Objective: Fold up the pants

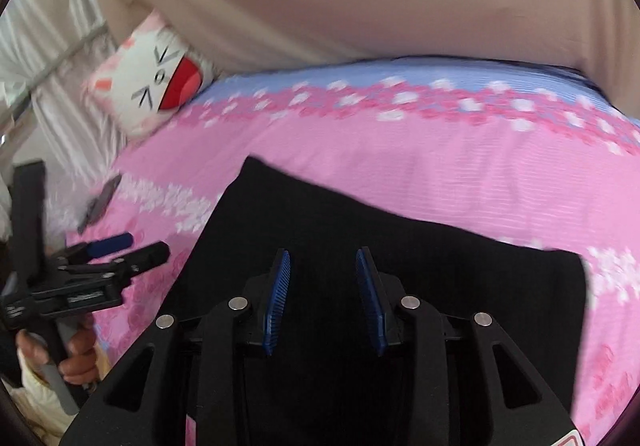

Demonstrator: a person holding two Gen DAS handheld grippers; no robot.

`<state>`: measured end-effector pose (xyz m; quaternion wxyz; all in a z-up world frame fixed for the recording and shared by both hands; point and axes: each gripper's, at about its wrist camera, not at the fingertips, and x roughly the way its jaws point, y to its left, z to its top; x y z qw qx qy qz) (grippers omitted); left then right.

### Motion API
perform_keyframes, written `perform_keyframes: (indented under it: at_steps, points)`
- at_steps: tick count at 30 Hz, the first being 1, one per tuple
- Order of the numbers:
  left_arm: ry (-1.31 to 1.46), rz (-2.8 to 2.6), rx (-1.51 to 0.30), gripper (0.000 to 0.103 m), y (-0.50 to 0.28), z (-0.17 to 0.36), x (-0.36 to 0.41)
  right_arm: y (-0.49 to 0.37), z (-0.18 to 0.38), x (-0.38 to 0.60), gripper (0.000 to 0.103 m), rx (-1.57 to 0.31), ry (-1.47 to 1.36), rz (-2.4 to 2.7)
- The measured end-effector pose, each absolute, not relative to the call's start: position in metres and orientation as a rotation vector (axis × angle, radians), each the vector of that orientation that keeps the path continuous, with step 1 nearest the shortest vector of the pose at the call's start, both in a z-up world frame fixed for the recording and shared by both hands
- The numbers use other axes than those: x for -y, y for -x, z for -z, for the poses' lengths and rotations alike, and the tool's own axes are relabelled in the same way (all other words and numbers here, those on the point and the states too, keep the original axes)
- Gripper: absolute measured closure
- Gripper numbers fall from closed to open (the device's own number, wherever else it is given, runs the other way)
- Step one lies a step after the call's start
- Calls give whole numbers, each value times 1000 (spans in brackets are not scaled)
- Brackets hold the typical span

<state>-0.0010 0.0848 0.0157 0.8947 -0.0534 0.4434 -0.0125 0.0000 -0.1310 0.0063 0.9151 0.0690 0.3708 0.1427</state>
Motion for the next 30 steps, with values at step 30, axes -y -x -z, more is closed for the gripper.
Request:
perform_keyframes:
  at_steps: [30]
  points:
    - [-5,260,-924,5,49,-19,-7,166,31,265,32,-645,-429,61]
